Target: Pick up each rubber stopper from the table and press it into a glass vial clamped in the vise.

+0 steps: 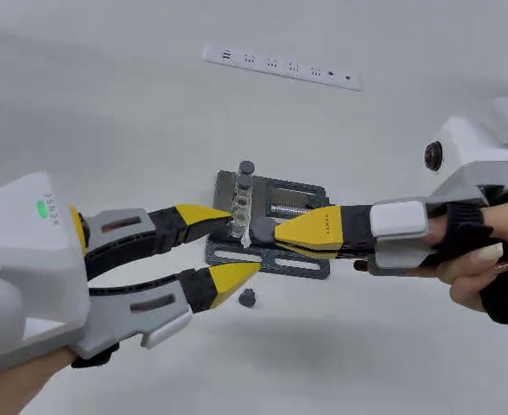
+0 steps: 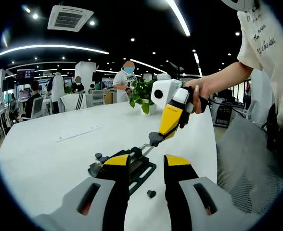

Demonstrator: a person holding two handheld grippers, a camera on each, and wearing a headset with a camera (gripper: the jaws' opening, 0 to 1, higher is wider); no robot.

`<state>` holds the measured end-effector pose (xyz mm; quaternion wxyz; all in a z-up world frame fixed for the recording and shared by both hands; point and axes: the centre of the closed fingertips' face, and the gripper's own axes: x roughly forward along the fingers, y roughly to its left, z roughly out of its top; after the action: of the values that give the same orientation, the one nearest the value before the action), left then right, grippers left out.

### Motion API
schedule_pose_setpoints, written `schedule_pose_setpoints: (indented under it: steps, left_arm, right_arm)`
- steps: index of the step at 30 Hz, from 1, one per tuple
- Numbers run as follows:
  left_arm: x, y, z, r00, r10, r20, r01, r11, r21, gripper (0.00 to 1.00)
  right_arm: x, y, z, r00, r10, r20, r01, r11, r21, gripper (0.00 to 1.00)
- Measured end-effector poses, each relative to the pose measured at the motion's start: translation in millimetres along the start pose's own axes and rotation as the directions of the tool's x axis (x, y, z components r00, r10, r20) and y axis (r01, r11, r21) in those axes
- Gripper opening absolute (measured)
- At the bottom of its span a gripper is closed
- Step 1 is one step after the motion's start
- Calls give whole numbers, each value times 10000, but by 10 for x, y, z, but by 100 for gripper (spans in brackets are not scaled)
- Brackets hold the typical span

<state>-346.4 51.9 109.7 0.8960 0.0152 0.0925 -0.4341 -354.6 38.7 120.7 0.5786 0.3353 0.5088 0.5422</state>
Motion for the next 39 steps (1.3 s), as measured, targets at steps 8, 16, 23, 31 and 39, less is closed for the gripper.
schedule_pose_setpoints:
  steps: [8, 16, 23, 31, 39]
  left_arm:
    - [10, -22, 30, 9998, -203, 43, 202, 9996, 199, 20]
    - [12, -37, 61, 9993, -314, 203, 304, 9984, 469, 14]
    - [26, -43, 105, 9989, -370, 273, 352, 9974, 626, 10]
    - [8, -41, 148, 9987, -356, 369, 324, 9960, 836, 5]
    - [-25, -18, 153, 9982, -271, 527, 225, 9960, 859, 4]
  right_arm:
    - [26, 13, 27, 9998, 192, 99, -195, 9994, 285, 0]
    - [56, 50, 28, 9990, 431, 120, -437, 9971, 619, 0]
    - [80, 109, -3, 9965, 782, 289, -813, 9889, 1247, 0]
    - [81, 108, -14, 9950, 922, 391, -975, 9810, 1680, 0]
    - [86, 135, -16, 9882, 1299, 814, -1453, 9632, 2262, 0]
